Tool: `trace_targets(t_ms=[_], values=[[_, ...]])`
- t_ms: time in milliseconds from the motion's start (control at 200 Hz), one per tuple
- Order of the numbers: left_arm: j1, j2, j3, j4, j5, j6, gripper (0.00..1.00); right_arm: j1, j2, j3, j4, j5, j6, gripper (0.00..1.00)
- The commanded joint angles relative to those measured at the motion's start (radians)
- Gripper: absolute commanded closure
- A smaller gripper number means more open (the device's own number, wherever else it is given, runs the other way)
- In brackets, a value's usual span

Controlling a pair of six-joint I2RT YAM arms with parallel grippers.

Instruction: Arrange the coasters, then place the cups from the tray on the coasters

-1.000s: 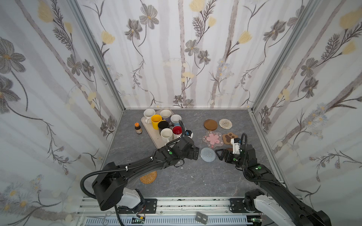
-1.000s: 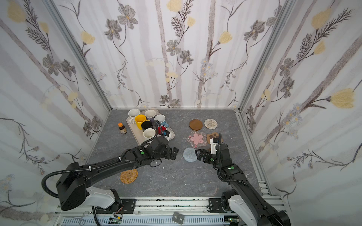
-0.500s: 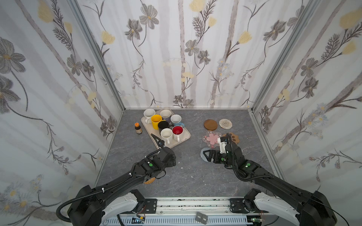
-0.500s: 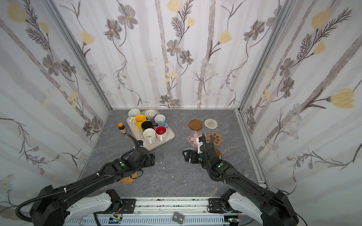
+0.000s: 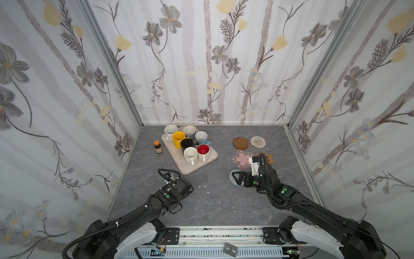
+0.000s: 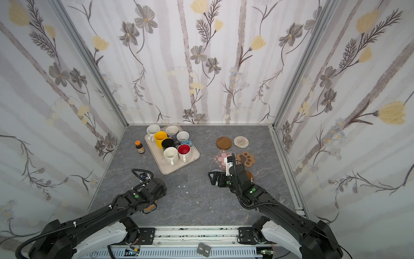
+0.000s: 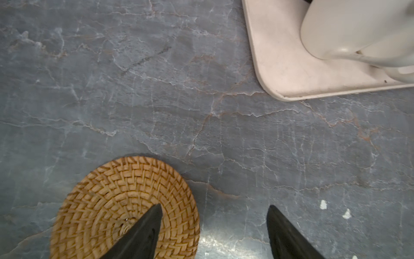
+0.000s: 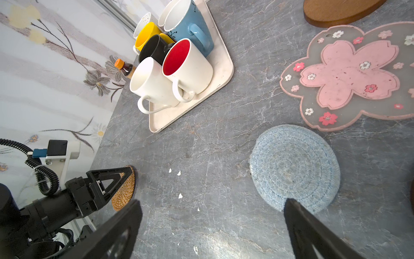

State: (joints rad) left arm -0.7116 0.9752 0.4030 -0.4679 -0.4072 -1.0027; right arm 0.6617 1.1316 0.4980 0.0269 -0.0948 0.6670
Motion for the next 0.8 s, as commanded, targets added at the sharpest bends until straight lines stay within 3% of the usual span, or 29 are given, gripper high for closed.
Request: trace_targets(t_ms=[0,305,410,794], values=[[0.001,-0.002,-0.013,-0.054,-0.051,-0.092,0.27,0.001,-0.001,-0.013,0.068,0.001,-0.030,0.00],[0.003,-0.055,-0.006,-0.157,-0.064,-0.175,0.42,-0.001,-0.026,-0.037,0.090,0.010,-0.072,0.00],[0.005,-0.039,-0.004,-0.162,-0.058,-0.189,0.52,-0.001,-0.021,-0.039,0.096,0.004,-0.083,0.00],[0.023,-0.008,-0.013,-0.154,-0.039,-0.183,0.57,-0.006,-0.008,-0.050,0.116,-0.005,-0.100,0.00]])
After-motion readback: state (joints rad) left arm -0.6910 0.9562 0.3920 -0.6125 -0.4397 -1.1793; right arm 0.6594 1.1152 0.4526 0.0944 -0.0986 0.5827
